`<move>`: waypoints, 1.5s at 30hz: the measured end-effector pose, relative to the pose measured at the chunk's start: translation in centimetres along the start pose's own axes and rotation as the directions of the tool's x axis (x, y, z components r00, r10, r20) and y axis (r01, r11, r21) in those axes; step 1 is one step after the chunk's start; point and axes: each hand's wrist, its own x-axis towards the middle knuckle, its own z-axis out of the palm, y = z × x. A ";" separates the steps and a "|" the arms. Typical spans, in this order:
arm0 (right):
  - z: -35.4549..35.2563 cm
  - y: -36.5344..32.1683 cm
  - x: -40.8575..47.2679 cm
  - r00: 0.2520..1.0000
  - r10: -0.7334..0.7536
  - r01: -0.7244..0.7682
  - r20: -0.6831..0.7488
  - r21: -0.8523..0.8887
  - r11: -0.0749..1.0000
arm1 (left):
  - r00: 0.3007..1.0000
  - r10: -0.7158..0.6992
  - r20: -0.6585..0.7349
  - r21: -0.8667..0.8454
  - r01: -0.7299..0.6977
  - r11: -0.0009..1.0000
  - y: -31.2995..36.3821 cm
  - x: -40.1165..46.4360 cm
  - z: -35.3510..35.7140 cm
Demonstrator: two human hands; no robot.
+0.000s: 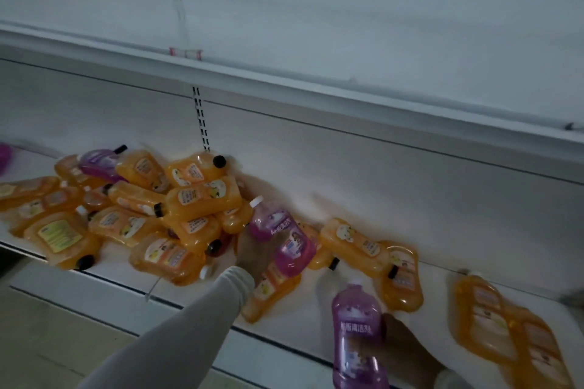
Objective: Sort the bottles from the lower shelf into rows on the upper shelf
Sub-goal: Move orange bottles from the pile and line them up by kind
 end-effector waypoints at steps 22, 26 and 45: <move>-5.1 -16.8 -32.7 0.834 -0.482 0.441 -0.266 -0.201 0.875 | 0.797 0.196 0.572 0.367 -0.462 0.808 22.3 -29.7 0.7; -8.0 -21.5 -39.6 0.757 -0.585 0.526 -0.291 -0.261 0.810 | 0.777 0.300 0.554 0.283 -0.514 0.810 28.1 -35.7 3.0; 3.2 -46.1 -44.0 0.497 -0.864 0.816 -0.079 -0.295 0.497 | 0.701 0.645 0.306 0.252 -0.713 0.655 47.3 -42.8 -13.7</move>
